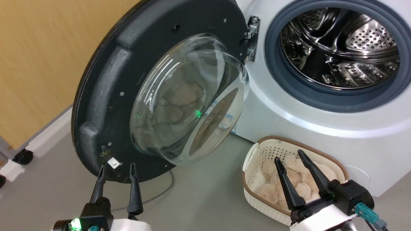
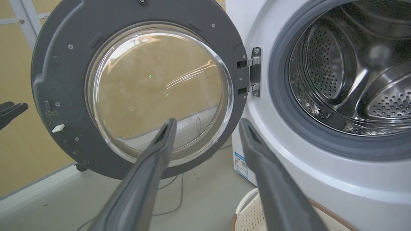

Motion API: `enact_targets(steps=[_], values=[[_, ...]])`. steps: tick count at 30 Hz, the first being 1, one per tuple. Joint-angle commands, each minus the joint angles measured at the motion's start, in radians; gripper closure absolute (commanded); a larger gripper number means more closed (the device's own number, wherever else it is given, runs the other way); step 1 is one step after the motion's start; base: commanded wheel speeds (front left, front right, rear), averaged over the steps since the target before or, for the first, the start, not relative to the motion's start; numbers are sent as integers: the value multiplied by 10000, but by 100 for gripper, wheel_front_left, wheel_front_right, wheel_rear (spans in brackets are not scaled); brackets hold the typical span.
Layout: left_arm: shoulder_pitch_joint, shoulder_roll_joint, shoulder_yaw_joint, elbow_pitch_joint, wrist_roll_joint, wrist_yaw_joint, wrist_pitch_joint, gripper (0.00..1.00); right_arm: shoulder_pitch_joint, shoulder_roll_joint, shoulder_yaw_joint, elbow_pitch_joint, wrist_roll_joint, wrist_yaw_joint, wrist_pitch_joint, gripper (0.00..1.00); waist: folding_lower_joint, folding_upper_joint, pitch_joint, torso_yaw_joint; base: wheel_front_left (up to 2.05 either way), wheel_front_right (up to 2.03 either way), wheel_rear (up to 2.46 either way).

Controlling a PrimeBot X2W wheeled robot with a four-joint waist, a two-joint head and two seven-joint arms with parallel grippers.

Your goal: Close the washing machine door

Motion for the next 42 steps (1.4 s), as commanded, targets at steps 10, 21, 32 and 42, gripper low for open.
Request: enact_targets(steps=[10, 21, 32, 42], values=[[255, 18, -9, -97, -101, 219, -291, 0, -207, -163, 259, 105, 305, 8, -283, 0, 0, 0, 39, 474, 0, 0, 0], [124, 36, 366, -594, -438, 192, -358, 100, -113, -117, 197, 87, 345, 8, -350, 0, 0, 0, 93, 646, 0, 0, 0], [-2179, 400, 3597, -367, -5387, -999, 610, 100, 209, -150, -237, -226, 84, 8, -350, 0, 0, 0, 409, 619, 0, 0, 0], [-5052, 1531, 5629, 2432, -10109, -814, 4284, 100, 753, 67, -763, -634, -156, 8, -350, 0, 0, 0, 575, 569, 0, 0, 0]])
